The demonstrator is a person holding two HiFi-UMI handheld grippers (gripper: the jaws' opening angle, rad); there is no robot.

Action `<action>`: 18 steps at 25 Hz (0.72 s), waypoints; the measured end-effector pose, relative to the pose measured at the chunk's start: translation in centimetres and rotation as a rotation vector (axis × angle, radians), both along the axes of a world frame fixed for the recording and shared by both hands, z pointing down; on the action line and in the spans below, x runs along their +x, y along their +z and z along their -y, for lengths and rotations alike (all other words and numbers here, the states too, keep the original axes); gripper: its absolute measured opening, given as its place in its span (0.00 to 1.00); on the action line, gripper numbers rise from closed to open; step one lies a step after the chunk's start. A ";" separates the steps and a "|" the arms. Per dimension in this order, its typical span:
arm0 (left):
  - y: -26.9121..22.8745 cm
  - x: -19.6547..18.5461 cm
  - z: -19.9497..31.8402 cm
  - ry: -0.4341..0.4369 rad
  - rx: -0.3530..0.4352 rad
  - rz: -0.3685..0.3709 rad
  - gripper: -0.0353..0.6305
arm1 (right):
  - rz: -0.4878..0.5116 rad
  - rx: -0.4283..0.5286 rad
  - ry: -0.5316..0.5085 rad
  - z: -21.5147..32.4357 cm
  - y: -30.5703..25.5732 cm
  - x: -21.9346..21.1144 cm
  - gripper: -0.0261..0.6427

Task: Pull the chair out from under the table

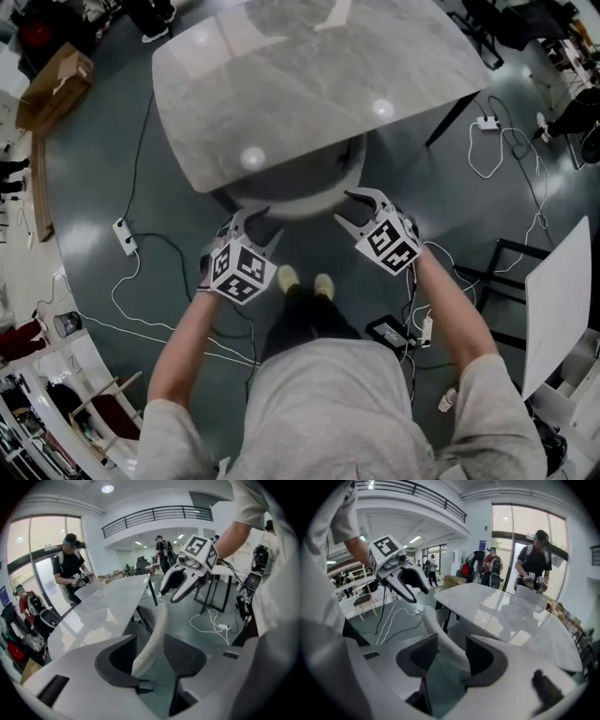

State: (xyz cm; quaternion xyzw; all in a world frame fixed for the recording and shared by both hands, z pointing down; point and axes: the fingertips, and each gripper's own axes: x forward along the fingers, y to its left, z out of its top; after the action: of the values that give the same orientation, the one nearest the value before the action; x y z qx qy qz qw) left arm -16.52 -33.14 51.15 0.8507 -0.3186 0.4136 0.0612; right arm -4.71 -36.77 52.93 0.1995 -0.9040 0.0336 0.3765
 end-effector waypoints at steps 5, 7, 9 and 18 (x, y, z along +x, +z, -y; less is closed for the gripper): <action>5.0 0.2 0.8 0.146 -0.104 0.101 0.42 | -0.189 0.094 -0.245 0.3 4.1 -1.3 0.36; 6.9 0.3 1.4 0.185 -0.142 0.146 0.42 | -0.243 0.083 -0.344 0.4 5.5 -2.2 0.37; 9.0 0.6 1.4 0.236 -0.192 0.194 0.42 | -0.309 0.074 -0.469 0.0 6.4 -2.8 0.37; 12.6 1.4 1.4 0.454 -0.222 0.391 0.30 | -0.649 0.121 -0.791 -0.1 12.9 -0.8 0.37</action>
State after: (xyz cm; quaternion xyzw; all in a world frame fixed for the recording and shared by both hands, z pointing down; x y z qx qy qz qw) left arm -15.11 -34.58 63.78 0.7927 -0.0792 0.6044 -0.0028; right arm -5.47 -36.68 65.80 -0.1361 -0.7473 -0.2273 0.6094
